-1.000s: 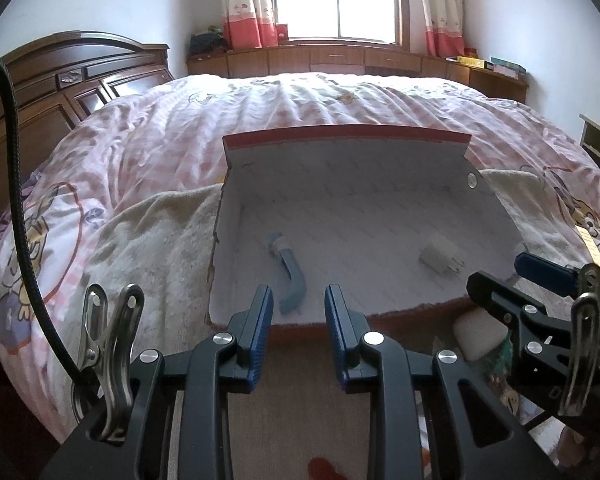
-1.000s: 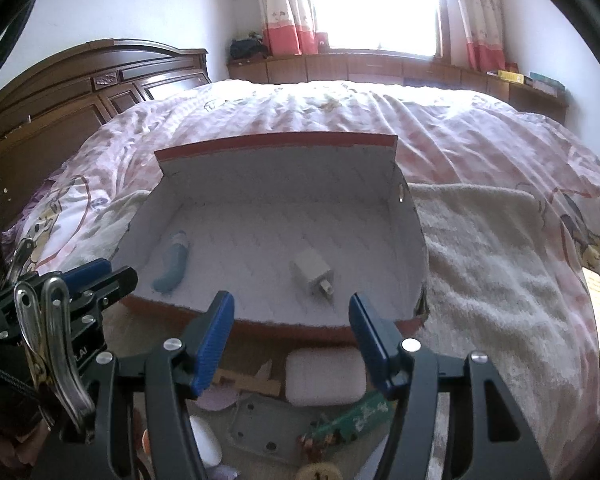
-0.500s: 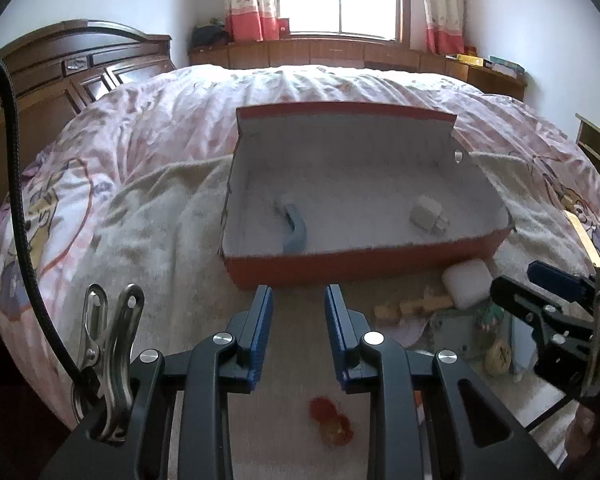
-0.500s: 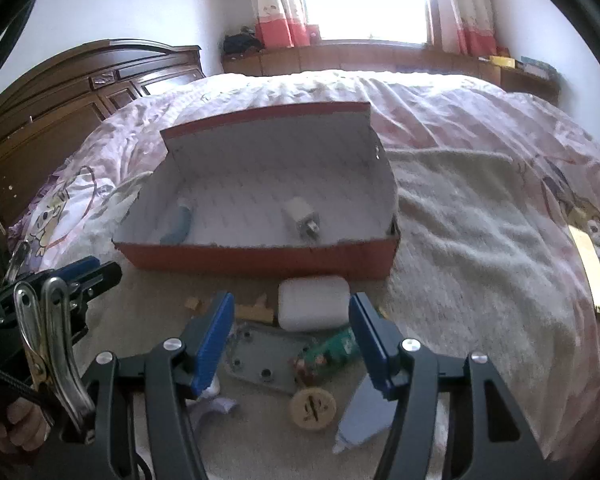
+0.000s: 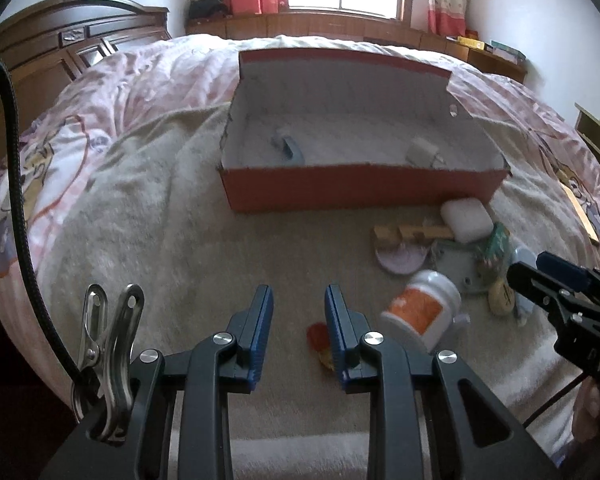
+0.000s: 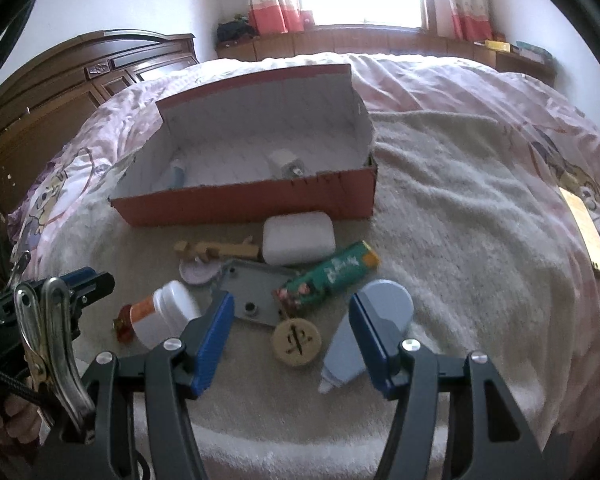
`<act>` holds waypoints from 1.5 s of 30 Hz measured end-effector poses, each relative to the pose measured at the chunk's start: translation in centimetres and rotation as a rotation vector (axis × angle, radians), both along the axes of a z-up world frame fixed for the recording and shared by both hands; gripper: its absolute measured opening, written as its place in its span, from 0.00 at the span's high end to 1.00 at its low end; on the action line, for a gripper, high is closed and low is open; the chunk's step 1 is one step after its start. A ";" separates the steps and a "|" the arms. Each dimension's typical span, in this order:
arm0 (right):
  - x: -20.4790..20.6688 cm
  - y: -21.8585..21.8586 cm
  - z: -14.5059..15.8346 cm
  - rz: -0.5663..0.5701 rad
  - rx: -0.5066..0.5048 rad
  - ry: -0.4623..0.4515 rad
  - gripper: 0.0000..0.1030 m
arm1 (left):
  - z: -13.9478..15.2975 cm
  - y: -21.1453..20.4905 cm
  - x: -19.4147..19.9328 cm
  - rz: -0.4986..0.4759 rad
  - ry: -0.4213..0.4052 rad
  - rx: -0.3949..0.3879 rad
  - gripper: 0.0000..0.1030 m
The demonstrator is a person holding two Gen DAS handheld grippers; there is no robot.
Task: Organize rigid objects
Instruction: 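Grasp the small red figurine with the left tool while the right tool grasps the blue correction tape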
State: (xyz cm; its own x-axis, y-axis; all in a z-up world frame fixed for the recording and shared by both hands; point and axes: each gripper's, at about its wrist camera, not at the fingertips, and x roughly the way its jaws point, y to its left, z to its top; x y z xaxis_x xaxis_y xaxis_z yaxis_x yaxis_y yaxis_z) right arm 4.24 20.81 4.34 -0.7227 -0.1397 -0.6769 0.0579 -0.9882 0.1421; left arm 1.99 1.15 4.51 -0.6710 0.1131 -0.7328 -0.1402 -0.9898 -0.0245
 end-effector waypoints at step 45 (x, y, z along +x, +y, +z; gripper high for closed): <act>0.0 3.8 -3.8 -0.053 -0.063 -0.044 0.37 | -3.3 1.0 0.3 -0.042 -0.079 0.045 0.78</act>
